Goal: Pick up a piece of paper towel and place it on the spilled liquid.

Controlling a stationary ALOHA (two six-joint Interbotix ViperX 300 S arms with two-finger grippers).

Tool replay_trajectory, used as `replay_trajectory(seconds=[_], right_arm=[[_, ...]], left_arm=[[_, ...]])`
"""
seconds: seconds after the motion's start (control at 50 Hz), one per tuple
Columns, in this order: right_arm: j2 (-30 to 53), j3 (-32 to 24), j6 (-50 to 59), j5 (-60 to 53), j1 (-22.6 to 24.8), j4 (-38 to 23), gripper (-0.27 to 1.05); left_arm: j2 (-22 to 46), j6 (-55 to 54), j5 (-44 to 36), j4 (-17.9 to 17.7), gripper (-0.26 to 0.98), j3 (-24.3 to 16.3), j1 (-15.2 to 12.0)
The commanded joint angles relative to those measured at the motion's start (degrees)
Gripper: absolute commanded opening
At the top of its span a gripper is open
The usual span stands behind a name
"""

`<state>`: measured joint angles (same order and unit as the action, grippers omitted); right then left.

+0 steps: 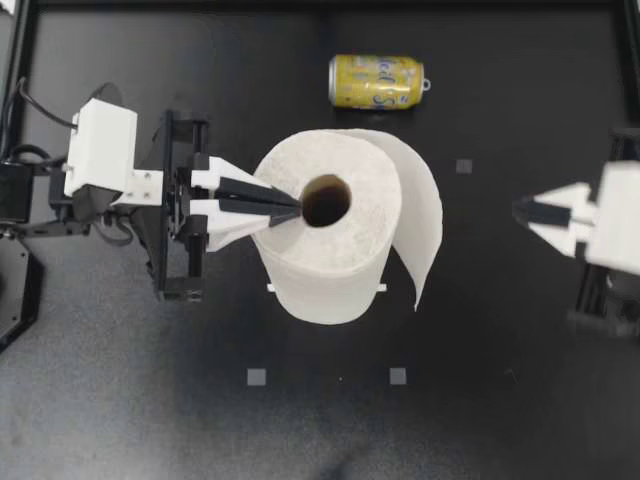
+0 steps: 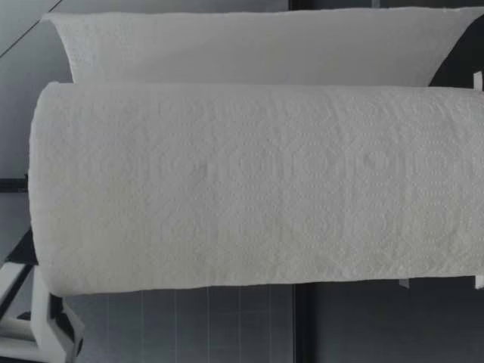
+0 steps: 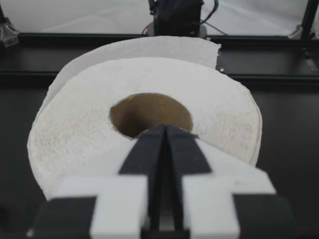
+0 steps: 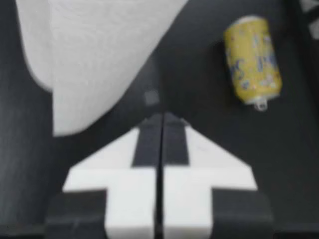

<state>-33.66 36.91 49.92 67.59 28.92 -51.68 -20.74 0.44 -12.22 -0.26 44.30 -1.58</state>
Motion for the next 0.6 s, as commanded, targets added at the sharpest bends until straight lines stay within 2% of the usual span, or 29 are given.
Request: replay_trajectory(seconds=[0.0,0.08,0.16,0.44,0.58], right_arm=[[2.0,0.0,8.8,4.0,6.9,-7.9,0.02],[4.7,0.9,17.1,6.2,10.3,-12.7,0.02],[8.1,1.1,24.1,7.6,11.8,-15.1,0.02],[21.3,-1.6,37.6,10.1,11.8,-18.0,0.03],[27.4,-4.0,43.4,11.9,12.2,-18.7,0.13]], left_arm=[[-0.4,0.2,1.2,0.0,0.15,-1.0,-0.4],[-0.5,0.1,1.9,-0.1,0.15,-0.9,-0.4],[-0.5,-0.2,2.2,-0.1,0.15,-0.9,-0.4],[-0.1,-0.5,4.1,-0.4,0.15,-0.8,-0.4],[0.1,-0.5,4.3,-0.8,0.15,-0.8,-0.4]])
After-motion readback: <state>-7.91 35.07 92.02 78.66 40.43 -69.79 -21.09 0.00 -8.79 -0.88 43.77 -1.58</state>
